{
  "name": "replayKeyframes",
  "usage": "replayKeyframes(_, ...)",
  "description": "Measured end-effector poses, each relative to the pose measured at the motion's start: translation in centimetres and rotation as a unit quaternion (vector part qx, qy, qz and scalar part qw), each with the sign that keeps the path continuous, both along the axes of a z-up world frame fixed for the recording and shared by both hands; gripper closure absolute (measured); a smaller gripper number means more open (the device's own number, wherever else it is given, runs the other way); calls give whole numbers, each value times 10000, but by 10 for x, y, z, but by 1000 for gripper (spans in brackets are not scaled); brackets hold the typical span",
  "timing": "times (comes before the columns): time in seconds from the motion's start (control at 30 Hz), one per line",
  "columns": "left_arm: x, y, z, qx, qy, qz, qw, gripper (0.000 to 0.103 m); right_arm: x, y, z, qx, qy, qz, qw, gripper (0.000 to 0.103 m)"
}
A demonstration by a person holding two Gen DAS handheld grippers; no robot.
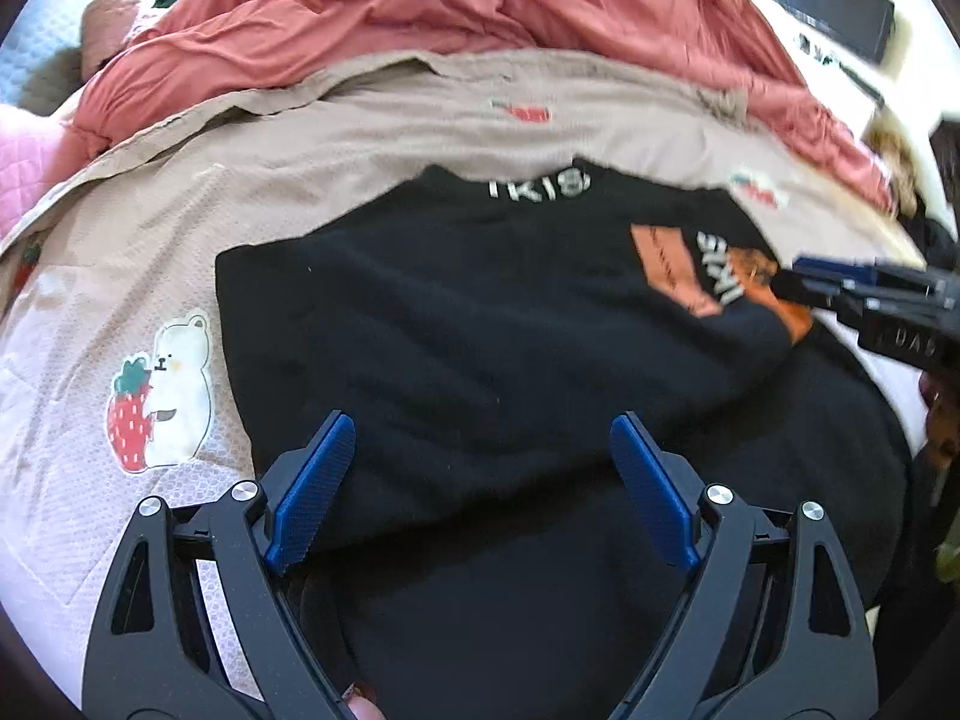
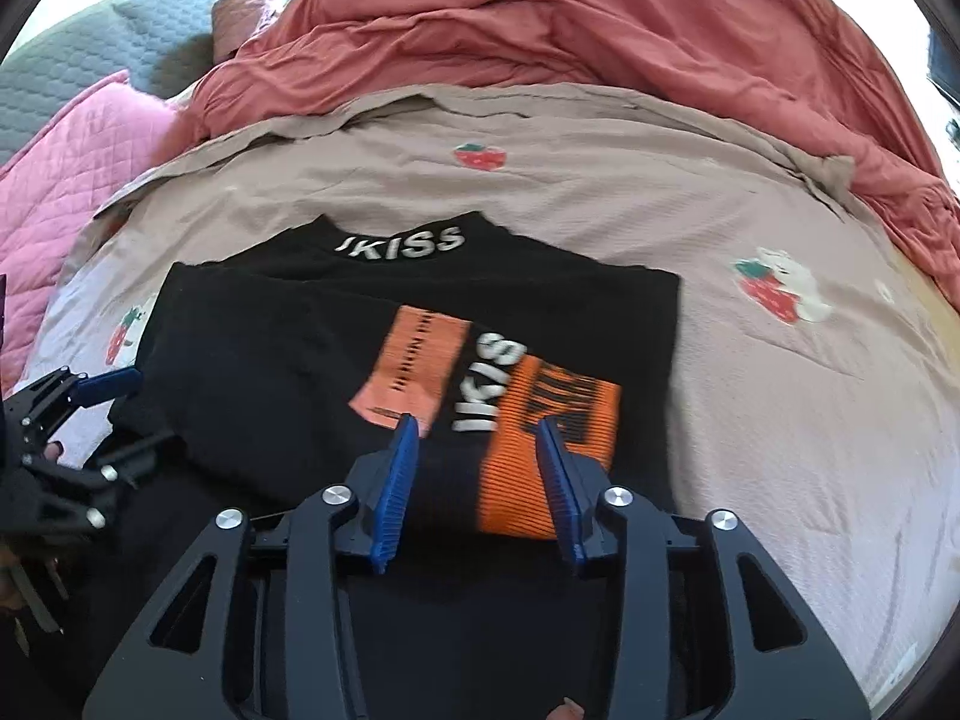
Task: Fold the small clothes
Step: 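Open the right tool and release the folded side on the shirt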
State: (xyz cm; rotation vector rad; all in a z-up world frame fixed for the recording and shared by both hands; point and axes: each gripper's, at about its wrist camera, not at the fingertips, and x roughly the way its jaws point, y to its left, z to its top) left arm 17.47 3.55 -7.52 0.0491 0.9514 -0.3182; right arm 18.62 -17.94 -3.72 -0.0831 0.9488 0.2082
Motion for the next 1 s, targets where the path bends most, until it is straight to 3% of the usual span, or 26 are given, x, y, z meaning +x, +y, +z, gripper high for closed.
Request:
replayKeyframes(0.23, -2, -5, -7, 256, 57, -92, 9996, 21, 15, 11, -38, -453, 691, -69, 9966, 56)
replayKeyframes(0.37, -2, -4, -6, 231, 57, -80, 9997, 20, 15, 6, -35, -252, 655, -142, 9974, 55)
replayKeyframes(0.4, -2, -2, -5, 201, 46, -59, 9998, 20, 13, 5, -30, -199, 626, -132, 9978, 52)
replayKeyframes(0.47, -3, -2, 0, 130, 7, -43, 9999, 20, 8, 2, -23, -92, 548, -120, 9984, 36)
replayKeyframes(0.6, -6, -2, 13, 24, -154, -43, 9999, 18, -7, -3, -7, -99, 330, -98, 9994, 34)
replayKeyframes(0.73, -9, -1, 20, 54, -211, -10, 9998, 13, -17, -10, 5, 3, 208, -189, 9996, 19)
replayKeyframes(0.9, -17, 0, 31, 157, -381, 34, 9991, 9, -28, -16, 18, 123, 89, -245, 9996, 17)
replayKeyframes(0.93, -19, 1, 32, 168, -404, 56, 9990, 9, -30, -17, 19, 130, 74, -238, 9996, 11)
replayKeyframes(1.0, -24, 1, 35, 184, -445, 70, 9988, 9, -35, -18, 23, 135, 17, -236, 9996, 9)
